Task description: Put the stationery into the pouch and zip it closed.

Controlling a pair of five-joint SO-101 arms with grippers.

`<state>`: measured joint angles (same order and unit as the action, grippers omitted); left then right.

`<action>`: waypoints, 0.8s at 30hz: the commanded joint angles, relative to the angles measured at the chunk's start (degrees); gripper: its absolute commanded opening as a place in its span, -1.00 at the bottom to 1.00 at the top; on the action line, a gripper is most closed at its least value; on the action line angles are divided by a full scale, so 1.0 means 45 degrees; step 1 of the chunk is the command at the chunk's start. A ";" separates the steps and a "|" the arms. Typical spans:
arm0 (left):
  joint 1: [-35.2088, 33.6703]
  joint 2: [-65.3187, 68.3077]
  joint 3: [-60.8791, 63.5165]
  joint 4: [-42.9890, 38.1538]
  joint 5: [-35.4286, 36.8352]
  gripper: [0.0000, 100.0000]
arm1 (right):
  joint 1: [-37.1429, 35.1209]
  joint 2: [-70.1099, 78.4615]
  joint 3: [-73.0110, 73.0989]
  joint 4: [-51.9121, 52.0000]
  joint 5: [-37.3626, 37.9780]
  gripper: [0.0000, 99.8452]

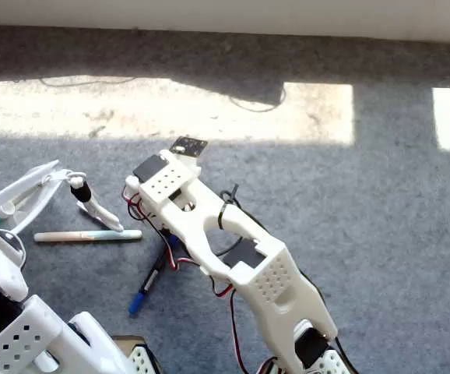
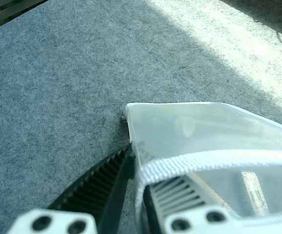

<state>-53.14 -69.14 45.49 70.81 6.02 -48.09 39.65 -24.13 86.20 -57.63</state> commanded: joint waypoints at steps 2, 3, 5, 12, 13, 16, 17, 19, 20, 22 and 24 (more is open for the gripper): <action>0.0869 -0.0127 -0.0225 -0.0293 0.0059 -0.99 | 0.0811 -0.1162 -0.1260 0.0947 0.1055 -0.99; 0.1084 -0.0127 -0.0225 -0.0293 0.0059 -0.99 | 0.0889 -0.1338 -0.1436 0.1123 0.1309 -0.99; 0.1495 -0.0127 -0.0244 -0.0293 0.0039 -0.98 | 0.0947 -0.1670 -0.1690 0.1299 0.1875 -0.99; 0.2940 -0.0127 -0.0225 -0.0293 -0.0664 -0.98 | 0.0947 -0.2979 -0.1651 0.1377 0.3985 -0.99; 0.3194 -0.0127 -0.0225 -0.0293 -0.0801 -0.98 | 0.0947 -0.3292 -0.1651 0.1377 0.4298 -0.99; 0.3448 -0.0127 -0.0225 -0.0293 -0.0860 -0.98 | 0.0947 -0.4386 -0.1573 0.1475 0.5079 -0.99; 0.3487 -0.0127 -0.0225 -0.0293 -0.0860 -0.98 | 0.0947 -0.4737 -0.1495 0.1651 0.5333 -0.99; 0.3487 -0.0127 -0.0225 -0.0293 -0.0860 -0.98 | 0.0928 -0.5382 -0.1299 0.1866 0.5841 -0.99; 0.3487 -0.0127 -0.0225 -0.0293 -0.0860 -0.98 | 0.0928 -0.5714 -0.1241 0.1885 0.5998 -0.99; 0.3507 -0.0127 -0.0225 -0.0293 -0.0860 -0.98 | 0.0947 -0.6320 -0.0987 0.1866 0.6134 -0.99; 0.3780 -0.0127 -0.0225 -0.0293 -0.0860 -0.98 | 0.0947 -0.6906 -0.0654 0.1827 0.6134 -0.99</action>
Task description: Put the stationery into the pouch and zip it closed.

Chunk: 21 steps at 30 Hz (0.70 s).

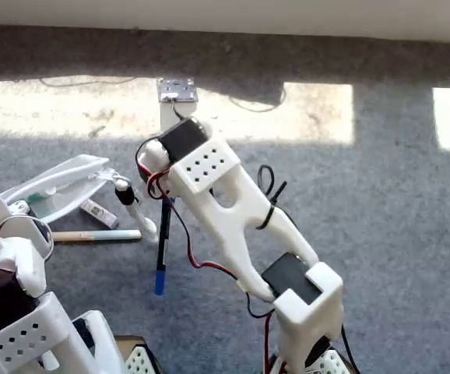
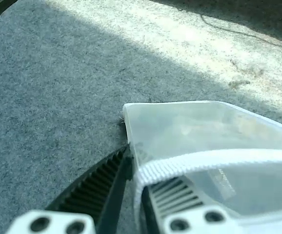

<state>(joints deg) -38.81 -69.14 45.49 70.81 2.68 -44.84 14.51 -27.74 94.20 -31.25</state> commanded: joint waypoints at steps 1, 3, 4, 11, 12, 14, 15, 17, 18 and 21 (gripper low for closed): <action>0.0830 -0.0127 -0.0225 -0.0293 -0.0137 -0.98 | 0.0225 -0.1573 0.0283 0.0029 0.0274 -0.99; 0.1221 -0.0127 -0.0225 -0.0176 -0.0137 -0.98 | 0.0225 -0.2100 0.0518 0.0029 0.0293 -0.99; 0.1377 -0.0127 -0.0264 -0.0098 -0.0137 -0.98 | 0.0225 -0.2393 0.0615 0.0029 0.0293 -0.99; 0.2002 -0.0127 -0.0244 -0.0098 -0.0137 -0.98 | 0.0225 -0.5070 0.2061 -0.0342 0.0293 -0.99; 0.2139 -0.0127 -0.0244 -0.0098 -0.0137 -0.98 | 0.0225 -0.5499 0.2491 -0.0615 0.0293 -0.99; 0.2413 -0.0127 -0.0244 -0.0098 -0.0137 -0.98 | 0.0186 -0.6398 0.3624 -0.1416 0.0293 -0.99; 0.2589 -0.0068 -0.0244 -0.0098 -0.0137 -0.98 | 0.0166 -0.6886 0.4230 -0.1885 0.0293 -0.99; 0.2979 -0.0029 -0.0244 -0.0098 -0.0313 -0.98 | 0.0166 -0.7941 0.5538 -0.2940 0.0293 -0.99; 0.3194 -0.0029 -0.0244 -0.0098 -0.0527 -0.98 | 0.0147 -0.8508 0.6222 -0.3468 0.0293 -0.99; 0.3526 -0.0029 -0.0283 0.0020 -0.0606 -0.98 | 0.0127 -1.0344 0.8098 -0.4972 0.0293 -0.99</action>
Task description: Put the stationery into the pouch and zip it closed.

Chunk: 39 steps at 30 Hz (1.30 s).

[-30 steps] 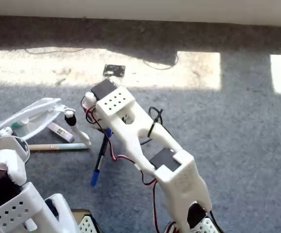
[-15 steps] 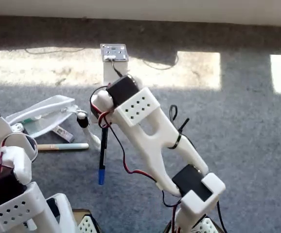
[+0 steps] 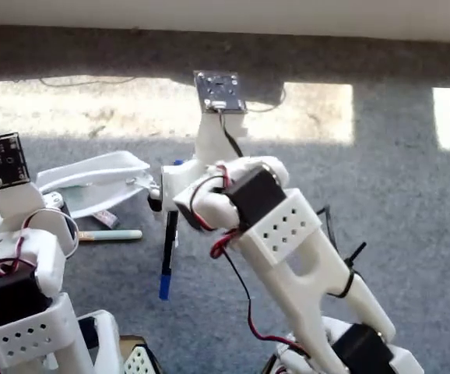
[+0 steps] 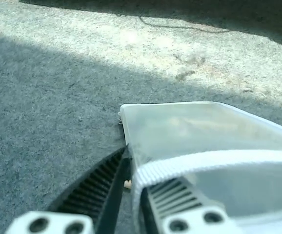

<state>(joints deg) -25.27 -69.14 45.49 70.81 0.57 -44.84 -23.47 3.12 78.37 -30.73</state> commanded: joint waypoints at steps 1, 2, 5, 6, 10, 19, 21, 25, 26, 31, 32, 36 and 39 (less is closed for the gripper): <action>0.0557 -0.0029 -0.0303 0.0059 -0.0137 -0.98 | 0.0127 -0.2549 0.1807 -0.1924 0.0176 -0.99; 0.0557 -0.0029 -0.0322 0.0059 -0.0137 -0.98 | 0.0127 -0.3233 0.2374 -0.2354 0.0176 -0.99; 0.0850 -0.0010 -0.0322 0.0000 -0.0156 -0.98 | 0.0127 -0.5187 0.3976 -0.3683 0.0176 -0.99; 0.1006 -0.0010 -0.0322 0.0020 -0.0176 -0.98 | 0.0127 -0.5851 0.4503 -0.4112 0.0176 -0.99; 0.1299 -0.0010 -0.0342 0.0000 -0.0195 -0.98 | -0.0479 -0.8293 0.6593 -0.5832 0.0176 -0.99; 0.1319 0.0010 -0.0342 0.0000 -0.0195 -0.98 | -0.2120 -1.3040 1.0559 -0.9094 0.3028 -0.99; 0.1319 0.0010 -0.0342 0.0020 -0.0195 -0.98 | -0.2374 -1.3998 1.1477 -1.0090 0.3438 -0.99; 0.1319 0.0010 -0.0342 0.0039 -0.0195 -0.98 | -0.2940 -1.5814 1.3353 -1.2474 0.3907 -0.99; 0.1319 0.0010 -0.0342 0.0039 -0.0195 -0.98 | -0.3038 -1.6205 1.3822 -1.3118 0.4083 -0.99; 0.1319 0.0010 -0.0322 0.0039 -0.0195 -0.98 | -0.3214 -1.7534 1.6166 -1.6674 0.5451 -0.99; 0.1319 0.0010 -0.0322 0.0039 -0.0195 -0.98 | -0.3214 -1.7651 1.6635 -1.7475 0.5685 -0.99; 0.1319 0.0010 -0.0322 0.0039 -0.0195 -0.98 | -0.3214 -1.7729 1.7963 -2.0112 0.6564 -0.99; 0.1319 0.0010 -0.0322 0.0059 -0.0195 -0.98 | -0.3136 -1.7729 1.8393 -2.1421 0.6896 -0.99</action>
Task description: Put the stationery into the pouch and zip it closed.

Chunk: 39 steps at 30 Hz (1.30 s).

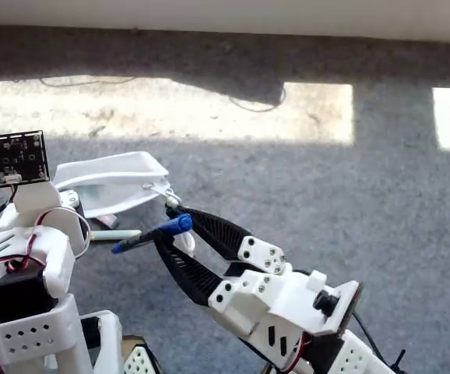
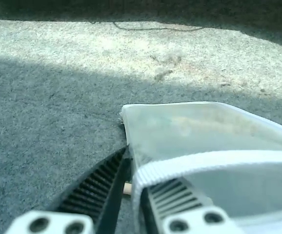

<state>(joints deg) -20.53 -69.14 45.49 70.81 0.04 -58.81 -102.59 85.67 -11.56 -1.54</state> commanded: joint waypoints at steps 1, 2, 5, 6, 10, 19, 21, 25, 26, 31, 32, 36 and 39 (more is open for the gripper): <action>0.0264 0.0010 -0.0322 0.0059 -0.0078 -0.98 | -0.0010 -0.0127 0.0088 -0.1788 0.0508 -0.99; 0.0264 0.0010 -0.0322 0.0059 -0.0078 -0.98 | -0.0010 -0.0127 0.0127 -0.2100 0.0645 -0.99; 0.0264 0.0010 -0.0322 0.0059 -0.0078 -0.98 | -0.0010 -0.0127 0.0147 -0.2706 0.1074 -0.99; 0.0264 0.0010 -0.0322 0.0059 -0.0078 -0.98 | -0.0010 -0.0107 0.0147 -0.2842 0.1172 -0.99; 0.0264 0.0010 -0.0322 0.0059 -0.0078 -0.98 | -0.0010 -0.0049 0.0107 -0.2940 0.1231 -0.99; 0.0264 0.0010 -0.0303 0.0059 -0.0078 -0.98 | 0.1436 0.5167 -0.0772 -0.6437 0.1153 -0.99; 0.0264 0.0010 -0.0264 0.0059 -0.0078 -0.98 | 0.1436 0.6496 -0.1045 -0.7199 0.1192 -0.99; 0.0244 0.0010 -0.0244 0.0078 -0.0078 -0.98 | 0.1436 0.8586 -0.1260 -0.8606 0.1231 -0.99; 0.0244 0.0010 -0.0244 0.0078 -0.0078 -0.98 | 0.1436 0.8918 -0.1260 -0.8899 0.1231 -0.99; 0.0225 -0.0010 -0.0264 0.0234 -0.0078 -0.98 | 0.1436 1.0149 -0.1162 -0.9133 0.1231 -0.99; 0.0225 -0.0010 -0.0264 0.0234 -0.0078 -0.98 | 0.1436 1.0344 -0.1162 -0.9133 0.1192 -0.99; 0.0225 -0.0010 -0.0244 0.0234 -0.0078 -0.98 | 0.1416 1.1087 -0.1143 -0.9133 0.1153 -0.99; 0.0225 -0.0010 -0.0244 0.0234 -0.0078 -0.98 | 0.1358 1.1712 -0.1143 -0.9114 0.1153 -0.99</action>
<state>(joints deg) -20.53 -69.14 45.49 71.78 0.04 -52.75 -51.96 83.38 -51.56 3.38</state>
